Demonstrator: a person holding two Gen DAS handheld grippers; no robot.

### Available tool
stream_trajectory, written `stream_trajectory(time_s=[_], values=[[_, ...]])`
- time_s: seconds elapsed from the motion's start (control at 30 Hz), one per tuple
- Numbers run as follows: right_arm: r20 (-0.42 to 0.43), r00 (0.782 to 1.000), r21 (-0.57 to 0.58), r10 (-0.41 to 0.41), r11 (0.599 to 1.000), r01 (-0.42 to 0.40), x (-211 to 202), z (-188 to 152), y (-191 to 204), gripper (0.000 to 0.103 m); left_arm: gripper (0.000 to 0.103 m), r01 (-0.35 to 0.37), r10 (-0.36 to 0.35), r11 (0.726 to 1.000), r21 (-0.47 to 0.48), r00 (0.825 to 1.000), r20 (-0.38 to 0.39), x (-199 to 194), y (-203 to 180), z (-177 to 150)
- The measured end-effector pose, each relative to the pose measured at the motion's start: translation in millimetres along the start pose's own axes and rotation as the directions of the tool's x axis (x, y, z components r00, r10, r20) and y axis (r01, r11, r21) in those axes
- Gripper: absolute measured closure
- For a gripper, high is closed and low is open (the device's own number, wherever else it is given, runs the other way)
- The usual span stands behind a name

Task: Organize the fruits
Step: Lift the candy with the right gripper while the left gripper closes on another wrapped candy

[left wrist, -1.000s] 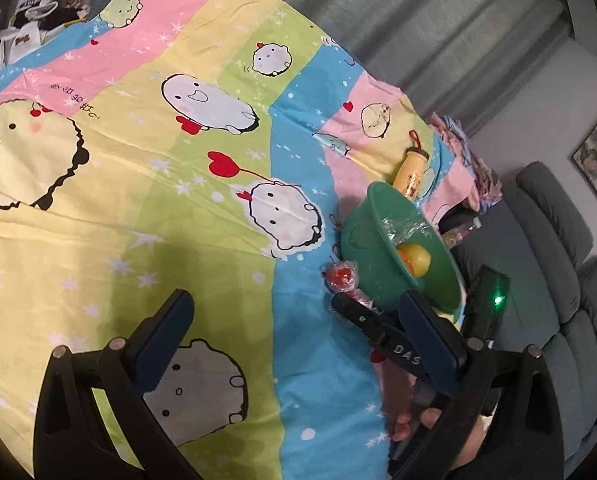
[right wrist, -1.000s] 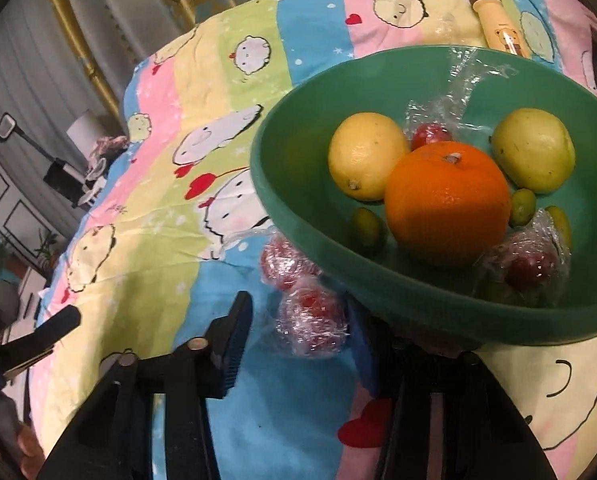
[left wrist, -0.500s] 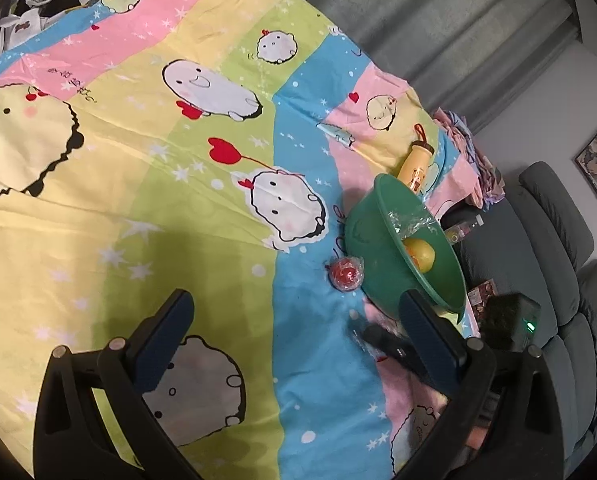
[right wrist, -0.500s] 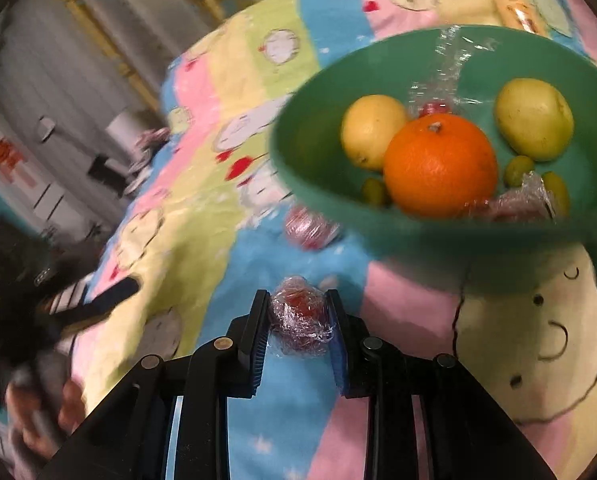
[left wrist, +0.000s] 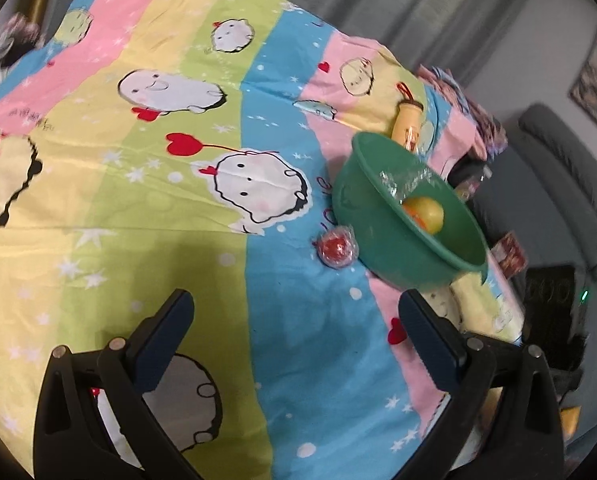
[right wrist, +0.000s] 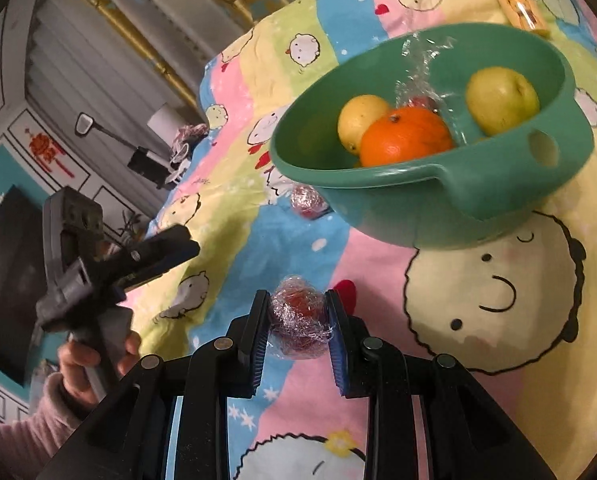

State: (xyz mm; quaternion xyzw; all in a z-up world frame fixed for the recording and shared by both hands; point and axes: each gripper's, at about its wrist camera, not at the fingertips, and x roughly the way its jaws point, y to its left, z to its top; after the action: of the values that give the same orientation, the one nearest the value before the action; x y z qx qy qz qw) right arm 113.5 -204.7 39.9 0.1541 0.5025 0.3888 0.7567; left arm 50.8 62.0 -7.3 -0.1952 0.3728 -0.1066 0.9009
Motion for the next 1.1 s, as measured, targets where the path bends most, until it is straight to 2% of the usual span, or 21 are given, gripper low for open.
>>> stream_trajectory(time_s=[0.17, 0.27, 0.33, 0.4, 0.57, 0.67, 0.73, 1.0, 1.1], values=[[0.015, 1.0, -0.01, 0.006, 1.0, -0.006, -5, 5, -1, 0.074, 0.001, -0.012, 0.009, 0.987, 0.161, 1.0, 0.019, 6, -23, -6], [0.026, 1.0, 0.013, 0.016, 1.0, -0.017, -14, 7, -9, 0.074, 0.002, -0.03, 0.028, 0.967, 0.252, 1.0, 0.01, 16, -35, -3], [0.028, 0.999, 0.027, 0.017, 0.999, -0.017, -17, 6, -13, 0.074, 0.006, -0.019, 0.022, 0.952, 0.304, 1.0, -0.004, 27, -40, 2], [0.031, 0.999, 0.031, -0.009, 0.999, 0.008, -20, 7, -17, 0.074, 0.01, -0.024, 0.036, 0.943, 0.333, 0.999, -0.028, 39, -42, 8], [0.042, 0.999, 0.041, 0.001, 0.999, -0.003, -21, 6, -17, 0.074, 0.013, -0.011, 0.054, 0.918, 0.396, 0.994, -0.096, 69, -47, 21], [0.038, 0.999, 0.055, -0.002, 0.998, 0.0, -20, 5, -20, 0.074, 0.016, 0.014, 0.038, 0.905, 0.426, 0.993, -0.112, 80, -52, 28], [0.04, 0.999, 0.058, -0.003, 0.998, 0.001, -22, 5, -21, 0.074, 0.027, 0.036, 0.023, 0.895, 0.445, 0.992, -0.127, 87, -55, 30], [0.048, 0.999, 0.07, -0.011, 0.997, 0.008, -25, 4, -25, 0.074, 0.032, 0.098, -0.004, 0.83, 0.55, 0.985, -0.171, 98, -61, 23], [0.048, 0.999, 0.072, -0.015, 0.997, 0.011, -25, 3, -25, 0.074, 0.037, 0.121, -0.012, 0.812, 0.571, 0.982, -0.19, 100, -62, 23]])
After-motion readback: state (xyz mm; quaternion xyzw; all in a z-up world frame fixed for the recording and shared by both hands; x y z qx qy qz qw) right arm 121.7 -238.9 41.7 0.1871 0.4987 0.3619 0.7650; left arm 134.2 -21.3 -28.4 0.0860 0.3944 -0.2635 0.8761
